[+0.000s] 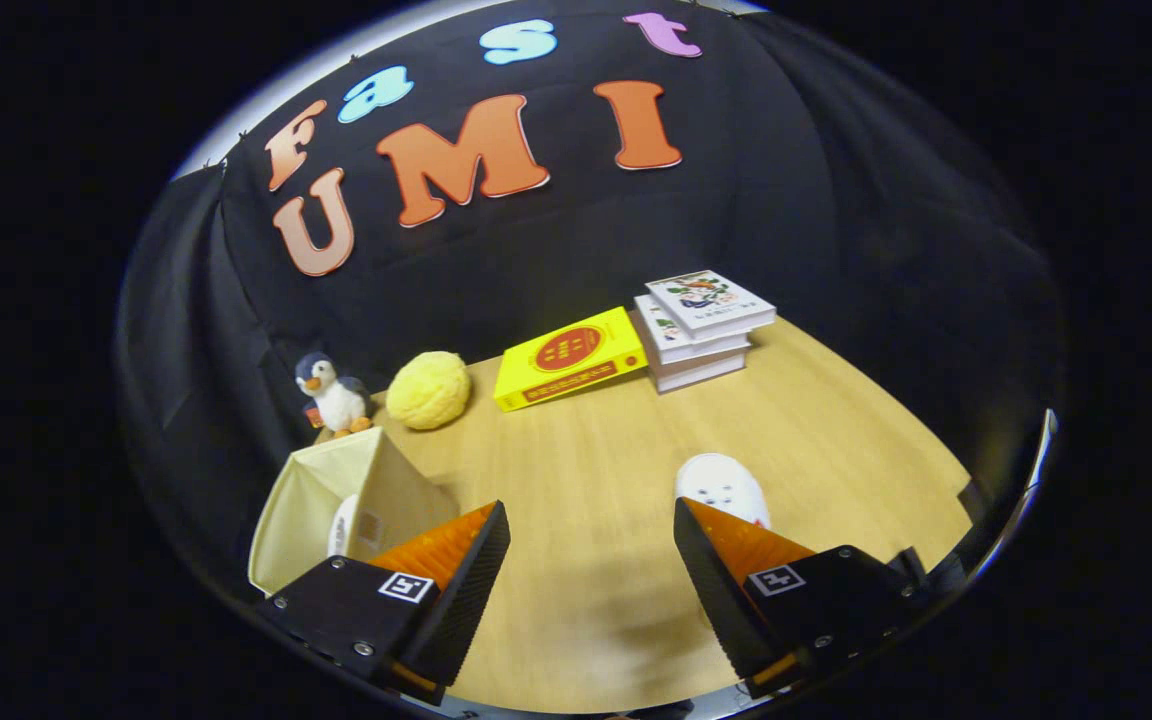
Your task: Open the storage box then place both shoes into the box .Put the left shoe in first, then the right shoe, with the right side of both shoes facing outward in a uniform manner.
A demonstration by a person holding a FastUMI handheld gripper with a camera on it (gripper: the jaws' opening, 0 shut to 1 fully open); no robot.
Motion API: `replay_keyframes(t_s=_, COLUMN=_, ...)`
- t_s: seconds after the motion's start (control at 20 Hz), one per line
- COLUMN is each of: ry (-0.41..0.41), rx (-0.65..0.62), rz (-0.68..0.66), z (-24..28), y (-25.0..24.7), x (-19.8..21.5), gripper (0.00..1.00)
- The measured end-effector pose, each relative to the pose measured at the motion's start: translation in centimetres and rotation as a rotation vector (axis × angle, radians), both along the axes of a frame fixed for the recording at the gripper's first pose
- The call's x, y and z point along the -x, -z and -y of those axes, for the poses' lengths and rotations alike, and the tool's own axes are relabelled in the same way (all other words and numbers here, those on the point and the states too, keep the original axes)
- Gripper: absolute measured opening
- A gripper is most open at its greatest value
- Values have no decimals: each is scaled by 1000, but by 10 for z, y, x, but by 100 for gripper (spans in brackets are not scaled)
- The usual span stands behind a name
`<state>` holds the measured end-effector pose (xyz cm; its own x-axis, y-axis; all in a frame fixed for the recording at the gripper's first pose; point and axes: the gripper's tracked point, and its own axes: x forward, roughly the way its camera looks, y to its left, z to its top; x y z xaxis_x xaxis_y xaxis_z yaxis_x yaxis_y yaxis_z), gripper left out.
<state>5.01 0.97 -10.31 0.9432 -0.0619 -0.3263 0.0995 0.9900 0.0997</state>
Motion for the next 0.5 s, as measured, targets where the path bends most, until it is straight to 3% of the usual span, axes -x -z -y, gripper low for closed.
replay_keyframes(t_s=0.2, ry=76, rx=36, rz=-40, z=64, y=23, x=7, gripper=98)
replay_keyframes(t_s=0.5, ry=101, rx=120, rz=-118, z=111, y=70, x=3, gripper=99)
